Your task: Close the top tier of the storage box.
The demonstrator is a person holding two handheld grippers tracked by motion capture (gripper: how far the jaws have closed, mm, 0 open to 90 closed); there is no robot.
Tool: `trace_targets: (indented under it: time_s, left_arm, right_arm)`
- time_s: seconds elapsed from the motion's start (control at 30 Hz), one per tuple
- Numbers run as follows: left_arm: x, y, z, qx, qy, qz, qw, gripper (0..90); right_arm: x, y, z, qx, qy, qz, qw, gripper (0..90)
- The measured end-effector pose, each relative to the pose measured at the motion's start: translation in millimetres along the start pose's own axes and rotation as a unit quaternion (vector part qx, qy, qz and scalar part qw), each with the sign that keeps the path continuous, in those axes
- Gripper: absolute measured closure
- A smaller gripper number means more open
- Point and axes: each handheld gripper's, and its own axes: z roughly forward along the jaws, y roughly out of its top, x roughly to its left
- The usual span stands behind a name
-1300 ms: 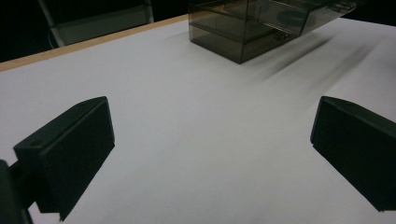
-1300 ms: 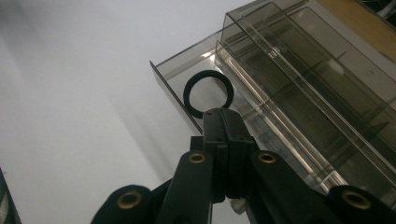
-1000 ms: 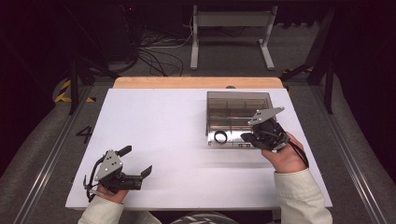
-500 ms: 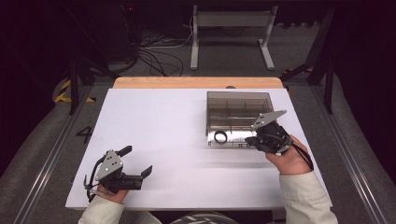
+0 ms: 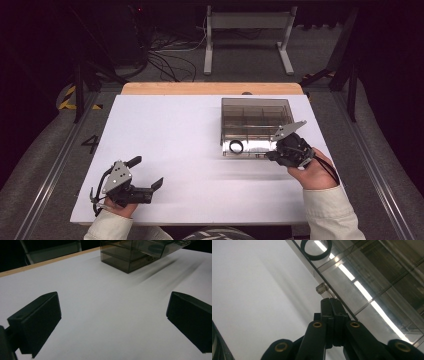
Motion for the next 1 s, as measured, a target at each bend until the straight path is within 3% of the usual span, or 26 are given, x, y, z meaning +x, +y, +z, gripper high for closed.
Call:
trace_targets:
  time_s: [0.63, 1.0]
  left_arm:
    - [-0.1, 0.0, -0.1, 0.001, -0.001, 0.001, 1.0, 0.4]
    - [-0.2, 0.0, 0.0, 0.001, -0.003, 0.0, 1.0, 0.5]
  right_arm:
    - [-5.8, -5.4, 12.5, 0.054, 0.008, 0.011, 0.9985, 90.0]
    - [-9.2, -6.9, 21.2, 0.064, 0.006, 0.015, 0.9978, 90.0]
